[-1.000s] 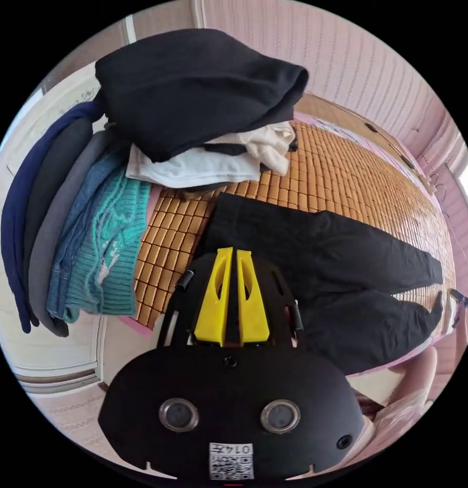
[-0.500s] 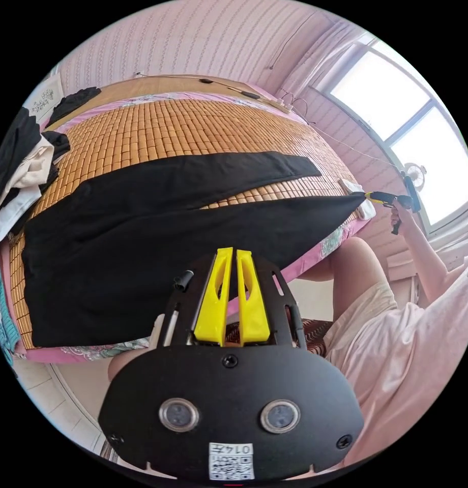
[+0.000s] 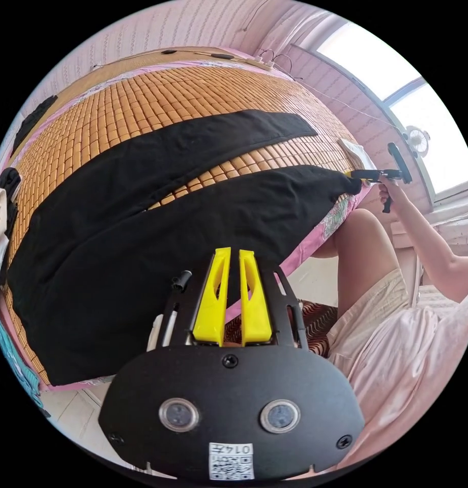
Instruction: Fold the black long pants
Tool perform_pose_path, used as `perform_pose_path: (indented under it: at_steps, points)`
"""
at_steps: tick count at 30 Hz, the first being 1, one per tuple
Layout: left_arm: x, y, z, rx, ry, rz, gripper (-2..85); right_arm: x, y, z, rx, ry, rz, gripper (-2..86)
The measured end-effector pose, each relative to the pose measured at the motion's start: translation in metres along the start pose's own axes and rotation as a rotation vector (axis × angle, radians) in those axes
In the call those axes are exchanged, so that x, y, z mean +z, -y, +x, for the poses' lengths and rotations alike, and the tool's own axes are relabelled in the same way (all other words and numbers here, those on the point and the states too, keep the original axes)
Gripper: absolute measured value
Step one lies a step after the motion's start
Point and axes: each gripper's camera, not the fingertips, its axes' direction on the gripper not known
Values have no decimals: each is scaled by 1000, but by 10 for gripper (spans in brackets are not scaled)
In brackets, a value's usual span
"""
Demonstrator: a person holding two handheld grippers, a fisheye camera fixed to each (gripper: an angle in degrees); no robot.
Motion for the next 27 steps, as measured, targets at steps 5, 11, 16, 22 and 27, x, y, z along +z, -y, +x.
perform_pose_path:
  at_steps: [5,11,16,22,27]
  points:
    - [-4,8,8,43,15,-2,39,-75,-29,13,5,123,326,2]
    - [-7,20,12,33,-11,21,39,-57,-20,40,90,-7,293,34]
    - [-5,35,26,74,-13,15,40,-20,-5,35,61,-19,180,67]
    - [11,60,54,151,-31,-28,48,5,8,25,-23,-69,27,72]
    - [29,71,77,225,-30,-68,53,7,-56,24,-45,-110,-85,66]
